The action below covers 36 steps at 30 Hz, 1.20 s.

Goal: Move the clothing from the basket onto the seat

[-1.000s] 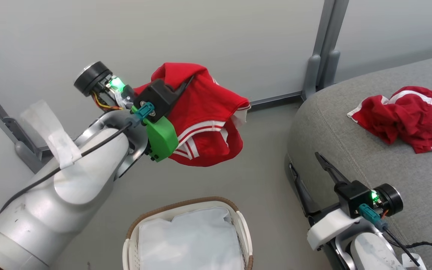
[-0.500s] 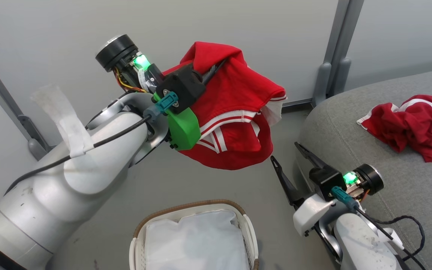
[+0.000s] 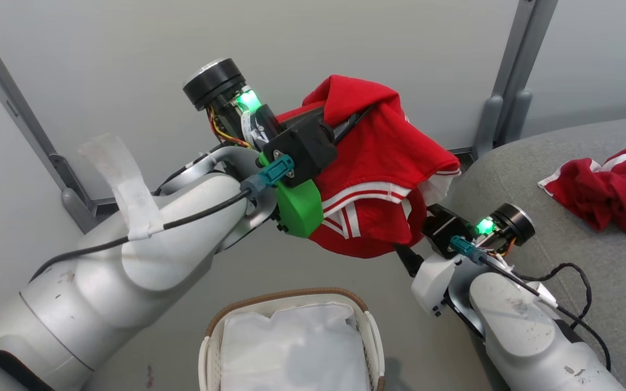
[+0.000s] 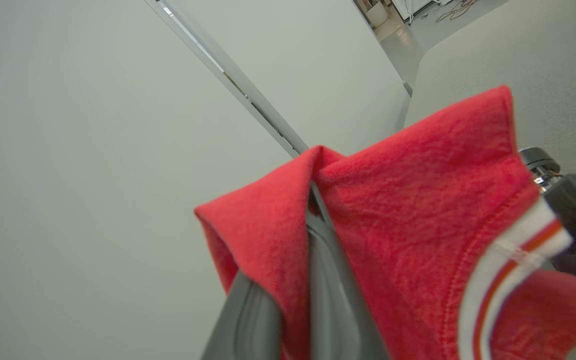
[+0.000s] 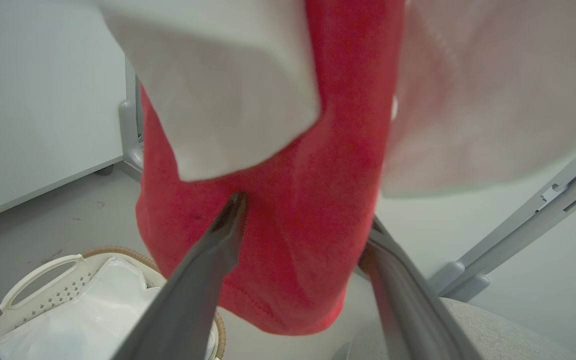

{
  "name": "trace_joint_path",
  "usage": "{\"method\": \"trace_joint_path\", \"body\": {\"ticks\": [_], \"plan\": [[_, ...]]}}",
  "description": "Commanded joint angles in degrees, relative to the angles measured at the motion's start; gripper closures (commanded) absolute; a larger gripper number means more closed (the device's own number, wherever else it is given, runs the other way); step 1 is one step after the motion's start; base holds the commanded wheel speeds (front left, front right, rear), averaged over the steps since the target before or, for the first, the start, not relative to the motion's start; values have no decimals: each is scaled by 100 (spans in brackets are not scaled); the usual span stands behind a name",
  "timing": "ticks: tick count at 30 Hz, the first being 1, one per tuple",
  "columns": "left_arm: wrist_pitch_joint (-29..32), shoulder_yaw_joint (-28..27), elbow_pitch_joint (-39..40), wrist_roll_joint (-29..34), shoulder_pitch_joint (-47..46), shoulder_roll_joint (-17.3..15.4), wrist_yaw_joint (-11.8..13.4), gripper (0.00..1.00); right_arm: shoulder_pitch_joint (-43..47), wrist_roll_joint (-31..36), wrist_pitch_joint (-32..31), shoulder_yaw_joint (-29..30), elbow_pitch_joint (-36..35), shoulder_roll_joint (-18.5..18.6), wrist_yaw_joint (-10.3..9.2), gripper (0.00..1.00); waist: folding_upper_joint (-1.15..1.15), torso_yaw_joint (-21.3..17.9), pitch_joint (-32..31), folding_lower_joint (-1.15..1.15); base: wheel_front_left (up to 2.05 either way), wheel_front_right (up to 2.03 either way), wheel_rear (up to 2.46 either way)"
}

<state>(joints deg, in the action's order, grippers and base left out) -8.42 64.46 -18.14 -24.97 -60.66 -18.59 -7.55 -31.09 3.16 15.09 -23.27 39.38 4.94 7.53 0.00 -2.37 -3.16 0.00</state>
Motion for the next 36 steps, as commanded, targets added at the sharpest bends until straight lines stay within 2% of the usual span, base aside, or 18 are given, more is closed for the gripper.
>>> {"method": "trace_joint_path", "body": {"ticks": [1, 8, 9, 10, 11, 18, 24, 25, 27, 28, 29, 30, 36], "plan": [[-40, 32, 26, -50, -120, 44, 13, 100, -154, -166, 11, -170, 102, 88, -8, 0, 0, 36, -4, 0, 0, 0, 0], [-151, 224, 0, -178, -109, 53, 13, 100, -596, -825, 11, -1015, 432, 290, -8, 0, 0, 113, -7, 0, 0, 0, 0], [-168, 240, -23, -207, -86, 42, 13, 100, -654, -933, 12, -1123, 474, 323, -8, 45, 0, 123, -6, 0, 0, 0, 0], [-180, 257, -39, -219, -72, 33, 12, 100, -692, -1009, 11, -1220, 497, 337, -8, 61, 0, 130, -4, 0, 0, 0, 0], [-193, 245, -80, -255, -36, 21, 13, 100, -728, -1083, 12, -1309, 515, 351, -8, 100, 0, 138, -1, 0, 0, 0, 0], [-260, 128, -454, -535, 250, -90, 114, 100, -661, -1350, 12, -1489, 345, 445, -8, 100, 0, 128, 33, 0, 0, 0, 0], [-367, 35, -844, -761, 547, -128, 181, 100, -524, -1360, 12, -1365, 78, 463, -8, 100, 0, 57, 77, 0, 0, 0, 0], [-393, 14, -904, -818, 606, -114, 200, 83, -503, -1358, 12, -1325, 27, 458, -8, 100, 0, 46, 84, 0, 0, 0, 0], [-449, -39, -1015, -922, 762, -83, 231, 70, -434, -1353, 12, -1242, -76, 434, -8, 100, 0, 21, 95, 0, 0, 0, 0], [-479, -73, -1078, -980, 855, -59, 267, 55, -407, -1338, 12, -1171, -132, 420, -8, 100, 0, 9, 101, 0, 0, 0, 0], [-505, -94, -1123, -1015, 931, -42, 277, 5, -391, -1320, 12, -1110, -183, 414, -8, 100, 0, 1, 106, 0, 0, 0, 0], [-540, -127, -1169, -1075, 1040, -17, 318, 0, -366, -1304, 12, -1020, -253, 400, -8, 100, 0, -8, 112, 0, 0, 0, 0], [-671, -411, -1388, -1325, 1782, 154, 543, 0, -234, -1103, 12, -587, -613, 324, -8, 100, 0, -34, 132, 0, 0, 0, 0]]}}
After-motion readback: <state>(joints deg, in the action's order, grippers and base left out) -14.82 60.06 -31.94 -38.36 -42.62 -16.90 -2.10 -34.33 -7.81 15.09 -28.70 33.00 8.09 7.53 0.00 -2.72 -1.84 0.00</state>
